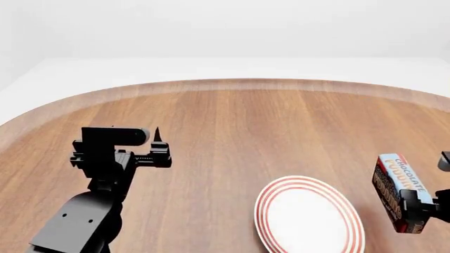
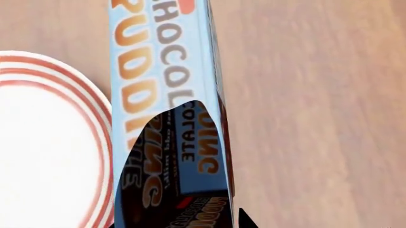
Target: Put the chocolate pudding to the right of the plate.
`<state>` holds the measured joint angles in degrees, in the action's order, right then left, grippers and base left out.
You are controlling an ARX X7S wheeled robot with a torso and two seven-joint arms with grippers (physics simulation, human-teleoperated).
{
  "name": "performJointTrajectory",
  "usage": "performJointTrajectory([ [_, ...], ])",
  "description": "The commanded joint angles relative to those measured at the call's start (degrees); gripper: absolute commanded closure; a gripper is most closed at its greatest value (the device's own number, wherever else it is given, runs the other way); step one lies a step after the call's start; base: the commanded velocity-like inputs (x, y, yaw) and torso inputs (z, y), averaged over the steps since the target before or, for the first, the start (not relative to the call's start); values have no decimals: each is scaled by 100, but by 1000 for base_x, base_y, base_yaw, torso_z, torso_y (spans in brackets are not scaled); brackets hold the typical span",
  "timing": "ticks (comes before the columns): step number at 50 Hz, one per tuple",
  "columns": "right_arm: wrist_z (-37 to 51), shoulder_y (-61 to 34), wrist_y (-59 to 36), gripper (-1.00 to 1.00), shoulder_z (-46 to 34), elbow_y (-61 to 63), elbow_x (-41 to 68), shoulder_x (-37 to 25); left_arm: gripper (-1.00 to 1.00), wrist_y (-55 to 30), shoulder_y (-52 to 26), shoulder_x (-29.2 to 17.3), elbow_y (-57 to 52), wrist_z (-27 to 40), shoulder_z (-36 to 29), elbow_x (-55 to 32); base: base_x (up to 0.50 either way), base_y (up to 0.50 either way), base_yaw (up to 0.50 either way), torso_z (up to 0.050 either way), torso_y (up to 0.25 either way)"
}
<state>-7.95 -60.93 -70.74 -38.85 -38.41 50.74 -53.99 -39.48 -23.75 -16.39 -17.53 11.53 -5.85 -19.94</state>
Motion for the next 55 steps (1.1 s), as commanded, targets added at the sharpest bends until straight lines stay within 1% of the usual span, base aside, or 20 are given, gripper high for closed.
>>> performJointTrajectory([
  [1,-331,147,485,100,-200,-823,-290,322,-100,13,21,-23,-12,27,-7,-19,0,0,0,0,0],
  [15,-526,161,904,100,-288,-1629,-510,562,-100,-43,-8,-55,-63,75,-29,-44,0,0,0,0,0],
  [20,-534,126,1005,100,-245,-1724,-512,602,-100,-85,-26,-66,-103,95,-46,-54,0,0,0,0,0],
  [22,-791,37,863,100,-416,-1785,-586,631,-100,-86,-29,-68,-103,99,-49,-58,0,0,0,0,0],
  [23,-842,64,837,-100,-445,-1640,-574,588,-100,-79,-30,-66,-95,100,-54,-57,0,0,0,0,0],
  [31,-748,-46,809,-100,-384,-1536,-554,573,-100,-32,-37,-63,-36,94,-83,-61,0,0,0,0,0],
  [37,-549,-164,748,-100,-272,-1236,-492,496,-100,4,-33,-66,-1,94,-84,-71,0,0,0,0,0],
  [40,-313,-311,599,-100,-134,-850,-398,348,-100,9,-29,-72,0,98,-86,-75,0,0,0,0,0],
  [43,111,-574,441,-100,200,-252,-200,130,-100,10,-32,-76,-2,103,-88,-83,0,0,0,0,0],
  [49,510,-1062,188,-100,569,359,10,-76,-100,17,-27,-87,-15,108,-88,-100,0,0,0,0,0],
  [55,415,-1160,41,-100,660,751,237,-93,-100,-38,-45,-111,-73,132,-67,-136,0,0,0,0,0],
])
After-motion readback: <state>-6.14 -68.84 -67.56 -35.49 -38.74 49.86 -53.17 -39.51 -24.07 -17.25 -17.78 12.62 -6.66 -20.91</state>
